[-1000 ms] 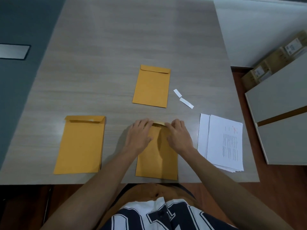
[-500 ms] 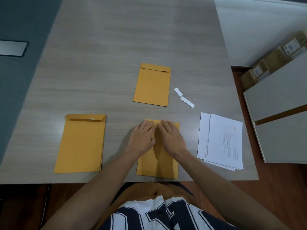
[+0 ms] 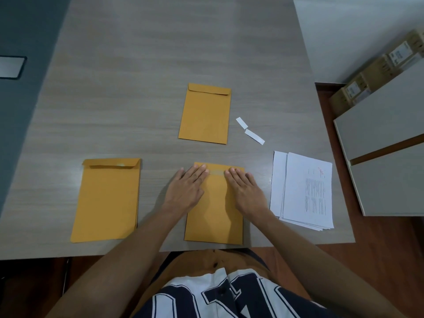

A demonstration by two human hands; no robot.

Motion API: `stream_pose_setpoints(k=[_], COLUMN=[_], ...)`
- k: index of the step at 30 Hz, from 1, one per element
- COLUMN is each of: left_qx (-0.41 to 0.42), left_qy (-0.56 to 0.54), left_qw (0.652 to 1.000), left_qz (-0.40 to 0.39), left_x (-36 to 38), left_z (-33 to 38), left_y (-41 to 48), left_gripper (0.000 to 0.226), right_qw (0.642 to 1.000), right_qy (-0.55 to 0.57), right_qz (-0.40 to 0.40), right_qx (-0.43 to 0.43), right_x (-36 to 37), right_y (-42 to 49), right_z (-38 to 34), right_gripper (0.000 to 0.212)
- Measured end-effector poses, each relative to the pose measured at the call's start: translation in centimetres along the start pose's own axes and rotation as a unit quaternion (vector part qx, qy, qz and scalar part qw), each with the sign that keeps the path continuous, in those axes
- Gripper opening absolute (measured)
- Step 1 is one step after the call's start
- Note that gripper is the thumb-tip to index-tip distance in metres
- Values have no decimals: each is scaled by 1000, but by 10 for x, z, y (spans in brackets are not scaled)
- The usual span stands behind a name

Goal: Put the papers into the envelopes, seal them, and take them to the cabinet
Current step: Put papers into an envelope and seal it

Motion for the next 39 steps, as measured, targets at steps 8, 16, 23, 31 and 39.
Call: stream_pose_setpoints(k=[8,16,23,31,39], left_qx=[-28,62,-13,-94,-163], left_qy=[12,2,27,22,-132], left_qw=[999,998,999,995,977], left_qz=[-36,-25,-39,-36,25], left_x=[-5,-9,-1,-3,-17], left_z=[8,77,41,-17,-6], left_y=[2,7,3,-20,-14], left_gripper=[58,66,62,73,56], right_qw=[1000,1000,999,998,993], right_qy=[1,-1,8,22,83], right_qz=[6,4,-16,-29,-73], right_qx=[23,25,36,53,49], right_x=[7,1,6,3,0], right_y=[-15,-16,-17,-19,-16], right_z=[24,26,32,29,24], right_gripper=[68,56,67,74,64])
Point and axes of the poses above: each hand's wrist, its own y-axis towards the middle knuckle, its own x-axis out of the palm, z = x × y, the point moved 9 cm from there along y, towards the middle knuckle, and after that the axes turned 2 degrees about -x, right-handed, at the moved point
